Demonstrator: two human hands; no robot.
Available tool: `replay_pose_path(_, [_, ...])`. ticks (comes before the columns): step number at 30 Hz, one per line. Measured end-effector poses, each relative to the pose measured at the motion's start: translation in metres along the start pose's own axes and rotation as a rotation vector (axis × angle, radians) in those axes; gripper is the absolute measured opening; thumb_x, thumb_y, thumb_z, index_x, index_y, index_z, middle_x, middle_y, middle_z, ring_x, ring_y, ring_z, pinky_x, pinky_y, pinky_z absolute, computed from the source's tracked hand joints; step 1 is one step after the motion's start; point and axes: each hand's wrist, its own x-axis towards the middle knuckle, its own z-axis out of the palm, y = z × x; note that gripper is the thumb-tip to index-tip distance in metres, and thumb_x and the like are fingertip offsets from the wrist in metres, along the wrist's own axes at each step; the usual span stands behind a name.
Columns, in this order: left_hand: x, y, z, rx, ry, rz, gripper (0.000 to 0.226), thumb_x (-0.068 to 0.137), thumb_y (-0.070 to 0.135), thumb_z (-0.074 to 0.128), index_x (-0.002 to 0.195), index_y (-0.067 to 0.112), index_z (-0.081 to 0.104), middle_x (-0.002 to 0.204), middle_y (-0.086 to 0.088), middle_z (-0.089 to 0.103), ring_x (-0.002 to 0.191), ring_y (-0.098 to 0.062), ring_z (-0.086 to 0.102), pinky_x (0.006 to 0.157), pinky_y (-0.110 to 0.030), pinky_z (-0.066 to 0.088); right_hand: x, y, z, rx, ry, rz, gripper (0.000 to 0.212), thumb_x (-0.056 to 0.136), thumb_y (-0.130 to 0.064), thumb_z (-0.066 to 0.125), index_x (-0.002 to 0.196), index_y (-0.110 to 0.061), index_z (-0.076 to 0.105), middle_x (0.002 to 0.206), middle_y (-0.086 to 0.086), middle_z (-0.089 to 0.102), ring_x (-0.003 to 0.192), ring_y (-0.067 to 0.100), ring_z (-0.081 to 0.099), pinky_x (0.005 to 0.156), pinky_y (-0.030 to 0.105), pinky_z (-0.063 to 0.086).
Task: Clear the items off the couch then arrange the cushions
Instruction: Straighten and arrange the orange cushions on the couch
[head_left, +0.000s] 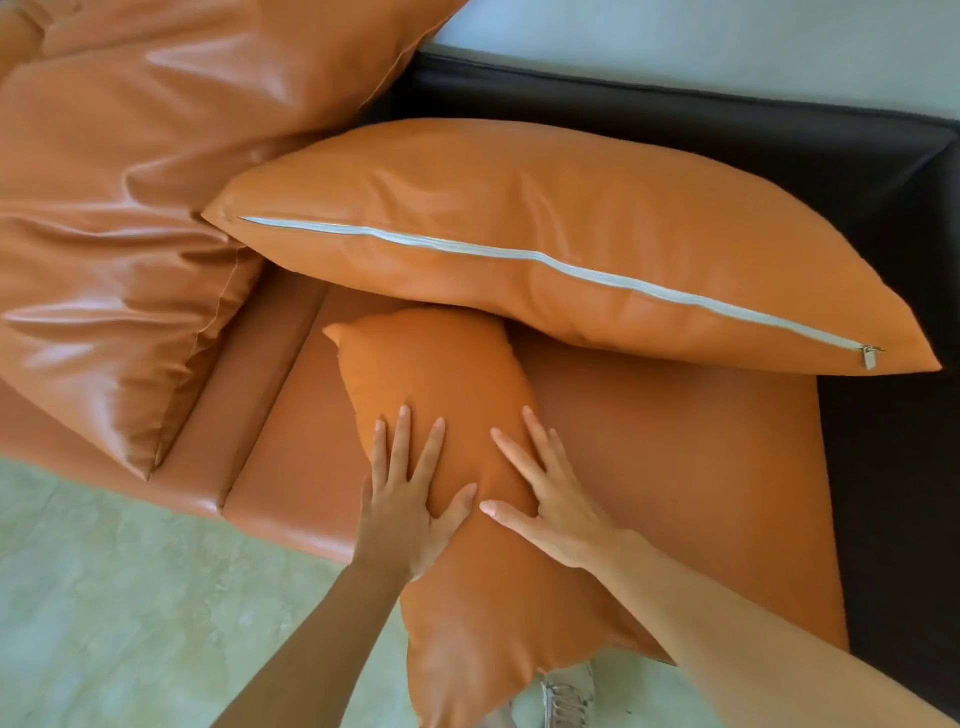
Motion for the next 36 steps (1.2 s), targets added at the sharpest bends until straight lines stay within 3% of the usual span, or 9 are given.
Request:
replay_pose_path(3, [-0.009, -0.01, 0.002, -0.064, 0.018, -0.008, 0.08, 0.081, 0.078, 0.025, 0.149, 0.048, -0.007, 0.156, 0.02, -0.026, 0.145, -0.013, -0.023, 0.116, -0.048, 0.026, 0.0, 0.003, 0.006, 0.17, -0.024, 0.109, 0.096, 0.066, -0.081, 0.06, 0.133, -0.071, -0.007, 0.146, -0.031, -0.034, 0.147, 0.016, -0.002, 0.112, 0.054, 0.028])
replay_pose_path(8, [-0.025, -0.01, 0.008, -0.174, 0.035, -0.08, 0.082, 0.081, 0.072, 0.025, 0.151, 0.042, -0.007, 0.155, 0.02, -0.027, 0.146, -0.013, -0.021, 0.116, -0.042, 0.018, -0.009, -0.011, 0.023, 0.032, 0.029, 0.074, 0.092, 0.072, -0.076, 0.058, 0.134, -0.069, -0.009, 0.153, -0.021, -0.028, 0.145, 0.02, 0.005, 0.11, 0.047, 0.032])
replay_pose_path(12, [-0.047, -0.007, 0.014, -0.438, 0.079, -0.343, 0.109, 0.07, 0.084, 0.036, 0.153, 0.026, -0.004, 0.16, 0.007, -0.017, 0.148, -0.015, -0.01, 0.12, -0.047, 0.012, -0.032, -0.032, 0.062, -0.158, 0.164, -0.082, 0.085, 0.078, -0.069, 0.056, 0.142, -0.061, 0.0, 0.156, -0.013, -0.025, 0.141, 0.029, 0.014, 0.096, 0.047, 0.047])
replay_pose_path(15, [-0.053, -0.02, 0.011, -0.528, 0.082, -0.42, 0.12, 0.059, 0.089, 0.048, 0.15, 0.033, -0.008, 0.161, 0.002, -0.01, 0.148, -0.016, -0.004, 0.119, -0.05, 0.016, -0.038, -0.035, 0.075, -0.115, 0.225, -0.129, 0.084, 0.077, -0.07, 0.054, 0.145, -0.056, 0.005, 0.157, -0.017, -0.017, 0.138, 0.024, 0.016, 0.101, 0.047, 0.041])
replay_pose_path(17, [-0.051, -0.023, 0.006, -0.556, 0.07, -0.397, 0.119, 0.058, 0.088, 0.054, 0.148, 0.044, -0.01, 0.16, 0.008, -0.014, 0.148, -0.014, -0.006, 0.119, -0.049, 0.016, -0.027, -0.034, 0.066, 0.016, 0.229, -0.075, 0.09, 0.074, -0.072, 0.058, 0.144, -0.058, 0.003, 0.155, -0.02, -0.022, 0.142, 0.02, 0.007, 0.109, 0.051, 0.03])
replay_pose_path(19, [-0.047, -0.021, 0.003, -0.51, 0.101, -0.303, 0.108, 0.065, 0.083, 0.056, 0.146, 0.054, -0.01, 0.157, 0.017, -0.023, 0.147, -0.014, -0.013, 0.117, -0.05, 0.013, -0.01, -0.034, 0.055, 0.06, 0.13, -0.052, 0.097, 0.072, -0.071, 0.063, 0.141, -0.062, -0.005, 0.149, -0.024, -0.034, 0.145, 0.018, -0.009, 0.113, 0.059, 0.018])
replay_pose_path(22, [-0.038, -0.023, -0.004, -0.35, 0.101, -0.165, 0.094, 0.071, 0.083, 0.045, 0.143, 0.059, -0.01, 0.152, 0.027, -0.03, 0.144, -0.012, -0.024, 0.117, -0.057, 0.013, 0.003, -0.035, 0.047, 0.1, -0.024, -0.077, 0.106, 0.069, -0.064, 0.072, 0.139, -0.063, -0.008, 0.142, -0.029, -0.042, 0.145, 0.019, -0.02, 0.113, 0.06, 0.02])
replay_pose_path(29, [-0.015, -0.037, -0.03, -0.301, -0.114, -0.124, 0.116, 0.058, 0.077, 0.068, 0.14, 0.064, -0.012, 0.14, 0.029, -0.047, 0.139, -0.014, -0.036, 0.114, -0.057, 0.019, 0.012, -0.038, 0.041, 0.248, -0.025, 0.016, 0.128, 0.055, -0.055, 0.087, 0.134, -0.069, -0.013, 0.144, -0.028, -0.039, 0.146, 0.011, -0.01, 0.115, 0.051, 0.025])
replay_pose_path(36, [-0.026, -0.037, -0.033, -0.328, -0.147, -0.1, 0.126, 0.052, 0.072, 0.076, 0.137, 0.065, -0.016, 0.138, 0.024, -0.051, 0.14, -0.019, -0.035, 0.113, -0.058, 0.019, 0.0, -0.049, 0.056, 0.216, 0.036, -0.032, 0.122, 0.065, -0.041, 0.085, 0.137, -0.066, -0.01, 0.15, -0.026, -0.03, 0.146, 0.011, -0.001, 0.115, 0.046, 0.027])
